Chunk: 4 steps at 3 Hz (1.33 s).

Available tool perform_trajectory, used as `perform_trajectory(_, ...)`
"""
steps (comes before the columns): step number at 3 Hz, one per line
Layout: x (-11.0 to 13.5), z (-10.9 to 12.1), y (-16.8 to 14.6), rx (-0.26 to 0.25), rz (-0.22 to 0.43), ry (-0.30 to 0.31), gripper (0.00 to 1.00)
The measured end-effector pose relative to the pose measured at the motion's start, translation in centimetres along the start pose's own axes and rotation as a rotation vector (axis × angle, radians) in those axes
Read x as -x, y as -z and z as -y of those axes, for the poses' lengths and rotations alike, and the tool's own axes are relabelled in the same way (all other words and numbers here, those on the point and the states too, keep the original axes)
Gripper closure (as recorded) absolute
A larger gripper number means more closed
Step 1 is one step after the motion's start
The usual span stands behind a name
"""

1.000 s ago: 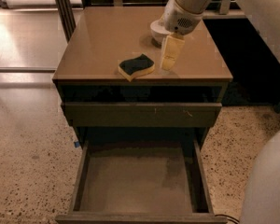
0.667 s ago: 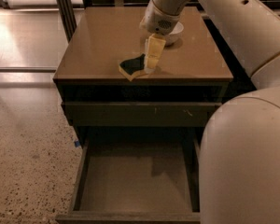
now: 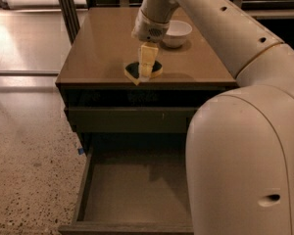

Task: Place sponge into middle drawer

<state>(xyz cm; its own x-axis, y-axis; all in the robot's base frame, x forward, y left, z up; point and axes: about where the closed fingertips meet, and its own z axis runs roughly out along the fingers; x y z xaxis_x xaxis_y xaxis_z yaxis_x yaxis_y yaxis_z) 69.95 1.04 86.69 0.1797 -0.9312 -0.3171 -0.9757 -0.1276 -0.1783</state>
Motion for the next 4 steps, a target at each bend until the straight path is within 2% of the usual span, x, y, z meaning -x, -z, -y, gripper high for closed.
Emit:
perform_trajectory(1, -1.0, -0.2, -1.6, 0.029, 0.003, -0.033, 0.00)
perform_trajectory(2, -1.0, -0.2, -1.6, 0.029, 0.003, -0.033, 0.00)
perform_trajectory(3, -1.6, 0.2, -4.9, 0.060, 0.002, -0.059, 0.00)
perform_trajectory(4, -1.6, 0.2, -4.9, 0.061, 0.003, -0.060, 0.00)
